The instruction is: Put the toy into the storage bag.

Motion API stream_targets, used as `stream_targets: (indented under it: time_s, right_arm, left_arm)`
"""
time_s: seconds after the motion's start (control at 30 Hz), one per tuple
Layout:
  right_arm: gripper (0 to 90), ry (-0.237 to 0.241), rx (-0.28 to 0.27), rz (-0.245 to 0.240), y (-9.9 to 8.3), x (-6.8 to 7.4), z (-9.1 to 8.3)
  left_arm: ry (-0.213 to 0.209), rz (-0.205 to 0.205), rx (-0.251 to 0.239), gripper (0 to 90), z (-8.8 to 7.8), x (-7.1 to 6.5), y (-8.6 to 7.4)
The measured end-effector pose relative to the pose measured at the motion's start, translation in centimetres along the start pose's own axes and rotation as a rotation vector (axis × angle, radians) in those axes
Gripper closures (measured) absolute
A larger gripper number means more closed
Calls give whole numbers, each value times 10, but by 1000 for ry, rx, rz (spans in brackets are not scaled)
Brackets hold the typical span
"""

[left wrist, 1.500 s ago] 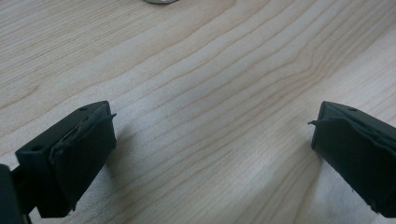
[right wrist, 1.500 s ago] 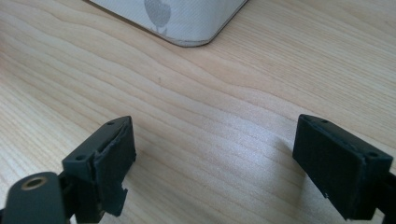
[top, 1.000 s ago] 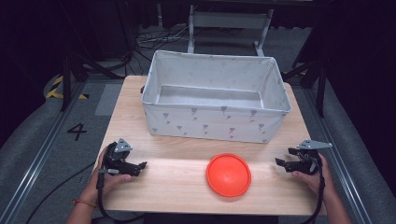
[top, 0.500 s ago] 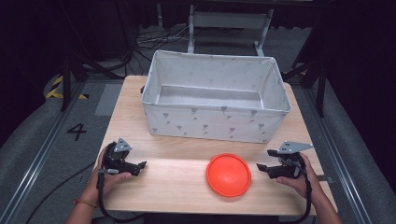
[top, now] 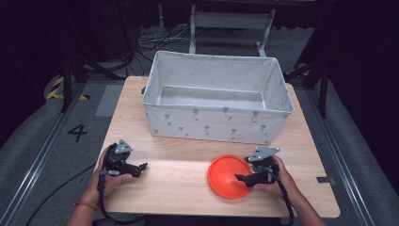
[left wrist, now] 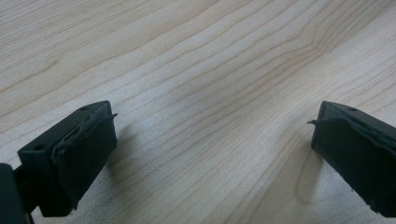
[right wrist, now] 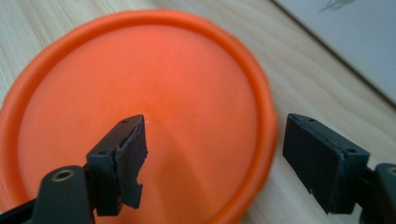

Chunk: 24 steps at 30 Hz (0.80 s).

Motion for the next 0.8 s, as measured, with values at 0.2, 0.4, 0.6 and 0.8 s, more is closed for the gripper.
stream_targets:
  time_s: [0.2, 0.4, 0.6, 0.8]
  right_arm:
    - [126, 12, 5, 53, -8, 1, 16]
    - [212, 25, 8, 32, -7, 4, 15]
    - [518, 60, -37, 135, -10, -11, 8]
    - [681, 76, -87, 139, -7, -13, -4]
  left_arm:
    - [2, -4, 1, 6, 0, 0, 0]
    - [4, -7, 1, 6, 0, -1, 0]
    - [4, -6, 1, 6, 0, -1, 0]
    - [4, -6, 1, 6, 0, -1, 0]
Point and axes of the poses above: each handheld gripper's, and its own axes: z roughly forward along the jaws, y roughly out of its top, x roughly to its left, the point moved 1 cm from there along z, roughly forward along the jaws
